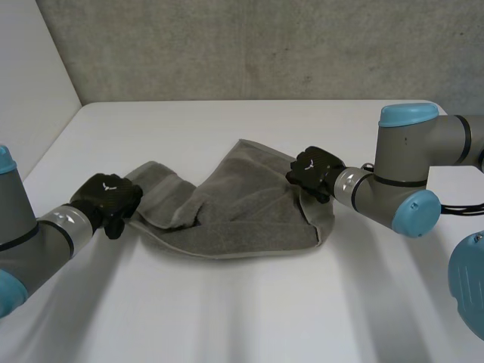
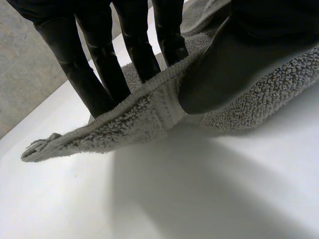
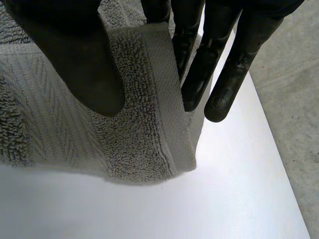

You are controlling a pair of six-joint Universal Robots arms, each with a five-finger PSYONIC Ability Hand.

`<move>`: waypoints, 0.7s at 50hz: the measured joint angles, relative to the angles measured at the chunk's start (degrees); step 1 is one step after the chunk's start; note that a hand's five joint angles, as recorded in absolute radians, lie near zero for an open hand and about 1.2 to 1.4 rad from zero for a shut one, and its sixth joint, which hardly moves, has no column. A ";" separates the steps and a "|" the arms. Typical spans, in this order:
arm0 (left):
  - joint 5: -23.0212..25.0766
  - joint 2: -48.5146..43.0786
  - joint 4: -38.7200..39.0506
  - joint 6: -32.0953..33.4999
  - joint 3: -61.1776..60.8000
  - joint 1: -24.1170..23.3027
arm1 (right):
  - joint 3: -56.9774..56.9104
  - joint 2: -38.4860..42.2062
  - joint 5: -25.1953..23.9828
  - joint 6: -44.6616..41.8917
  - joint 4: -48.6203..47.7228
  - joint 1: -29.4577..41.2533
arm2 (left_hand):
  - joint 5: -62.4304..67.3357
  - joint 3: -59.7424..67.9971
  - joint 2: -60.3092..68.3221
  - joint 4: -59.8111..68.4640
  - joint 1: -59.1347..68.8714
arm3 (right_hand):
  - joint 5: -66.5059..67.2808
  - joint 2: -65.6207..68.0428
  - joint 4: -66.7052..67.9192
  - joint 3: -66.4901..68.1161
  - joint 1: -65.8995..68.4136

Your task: Fold the towel.

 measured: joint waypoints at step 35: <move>-0.41 10.42 0.83 -1.53 -0.14 0.63 | 5.21 -19.99 0.74 22.42 -3.75 -6.76 | 4.18 9.09 7.19 8.01 2.42 | 20.24 18.89 20.47 19.90 18.81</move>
